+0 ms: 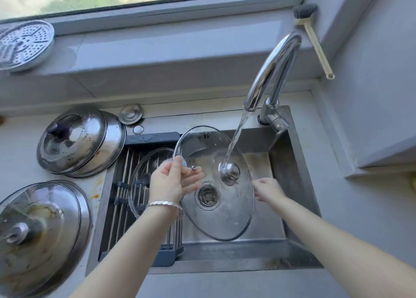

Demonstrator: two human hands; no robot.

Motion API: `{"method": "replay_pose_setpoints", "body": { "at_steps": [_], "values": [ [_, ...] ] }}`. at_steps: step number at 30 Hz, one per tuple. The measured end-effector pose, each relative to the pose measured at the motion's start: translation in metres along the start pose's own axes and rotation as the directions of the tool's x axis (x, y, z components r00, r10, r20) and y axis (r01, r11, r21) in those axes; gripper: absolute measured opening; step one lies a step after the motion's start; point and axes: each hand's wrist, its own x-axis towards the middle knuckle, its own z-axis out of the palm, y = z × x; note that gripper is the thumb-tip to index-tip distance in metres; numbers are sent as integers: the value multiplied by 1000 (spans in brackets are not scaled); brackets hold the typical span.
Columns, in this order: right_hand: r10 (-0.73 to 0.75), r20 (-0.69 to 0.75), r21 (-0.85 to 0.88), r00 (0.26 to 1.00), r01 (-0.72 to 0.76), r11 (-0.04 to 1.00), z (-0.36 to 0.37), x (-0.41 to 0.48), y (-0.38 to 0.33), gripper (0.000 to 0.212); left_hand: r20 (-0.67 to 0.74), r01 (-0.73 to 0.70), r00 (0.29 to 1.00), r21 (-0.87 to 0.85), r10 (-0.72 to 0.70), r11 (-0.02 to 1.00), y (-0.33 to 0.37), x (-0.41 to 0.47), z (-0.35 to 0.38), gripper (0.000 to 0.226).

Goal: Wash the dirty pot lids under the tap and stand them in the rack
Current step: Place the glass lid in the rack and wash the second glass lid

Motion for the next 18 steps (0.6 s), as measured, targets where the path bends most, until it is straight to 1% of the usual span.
{"method": "replay_pose_setpoints", "body": {
  "at_steps": [1,2,4,7,9,12,15,16,18],
  "values": [
    [-45,-50,-60,998,42,997,-13,0,-5,17,14,20,1000,-1,-20,1000,-3,1,9,30],
    [-88,-115,-89,989,78,993,-27,-2,-13,25,31,37,999,8,-38,999,-5,3,18,29],
    [-169,-191,-80,967,156,984,-49,-5,-32,37,61,55,996,57,-59,997,-10,6,38,29],
    [-223,-231,-21,947,224,974,-67,1,-56,42,100,37,994,131,-50,991,-14,9,65,27],
    [-232,-235,4,944,239,971,-70,3,-66,44,128,-1,991,189,-24,982,-12,9,80,24],
    [-251,-242,17,937,262,965,-68,4,-78,36,155,-84,987,316,36,945,-10,10,88,20],
    [-212,-280,110,936,250,962,-60,6,-84,25,173,-198,976,429,135,881,-7,7,78,29],
    [-196,-292,126,936,241,962,-57,8,-85,17,171,-218,973,452,157,865,-4,5,73,31],
    [-192,-299,124,935,237,963,-50,8,-88,13,153,-229,972,441,178,868,2,1,62,30]
  ]
}}
